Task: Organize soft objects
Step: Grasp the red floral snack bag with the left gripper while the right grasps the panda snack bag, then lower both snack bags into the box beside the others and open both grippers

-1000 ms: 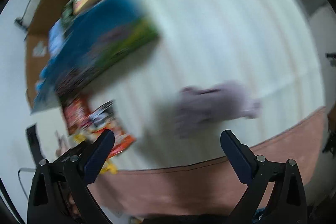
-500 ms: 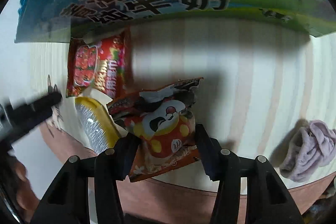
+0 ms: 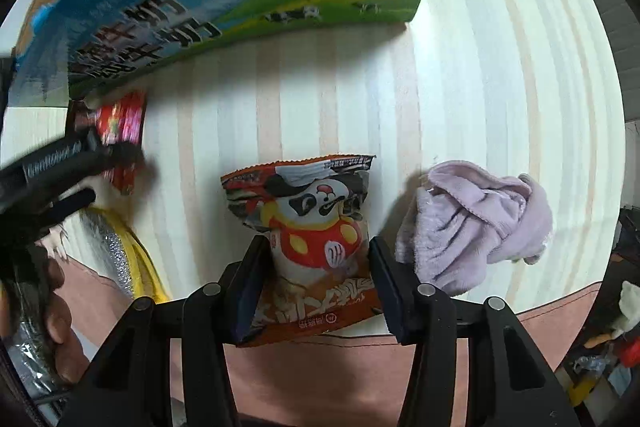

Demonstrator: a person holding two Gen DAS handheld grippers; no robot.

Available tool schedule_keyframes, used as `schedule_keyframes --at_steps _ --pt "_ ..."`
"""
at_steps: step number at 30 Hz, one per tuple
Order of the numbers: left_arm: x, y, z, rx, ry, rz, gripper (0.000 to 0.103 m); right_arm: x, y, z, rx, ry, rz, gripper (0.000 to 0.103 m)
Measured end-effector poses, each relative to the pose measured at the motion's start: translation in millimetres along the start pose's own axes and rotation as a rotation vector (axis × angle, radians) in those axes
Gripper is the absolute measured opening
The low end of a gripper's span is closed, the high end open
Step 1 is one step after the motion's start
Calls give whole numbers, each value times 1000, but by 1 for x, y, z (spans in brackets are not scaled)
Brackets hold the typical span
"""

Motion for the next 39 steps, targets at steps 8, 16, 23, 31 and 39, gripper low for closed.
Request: schedule_keyframes --at_steps 8,16,23,31,39 --pt "-78 -8 29 -55 -164 201 83 5 5 8 -18 56 -17 51" --pt "-38 28 2 -130 -182 196 83 11 26 8 -11 97 -85 53" --pt "-50 15 -20 -101 -56 117 83 6 23 0 -46 13 -22 53" --pt "-98 16 -26 -103 -63 89 83 -14 14 -14 -77 -47 32 69" --pt "-109 70 -30 -31 -50 23 51 -21 17 -32 -91 -75 42 62"
Point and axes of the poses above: each gripper's, at about its wrist camera, not at the fingertips, and z roughly against the way its jaws point, x to its right, y to its top, the point moved 5 cm from there along -z, roughly the way its jaws point, and after that the axes turned 11 degrees about y, right-handed, at the moved point
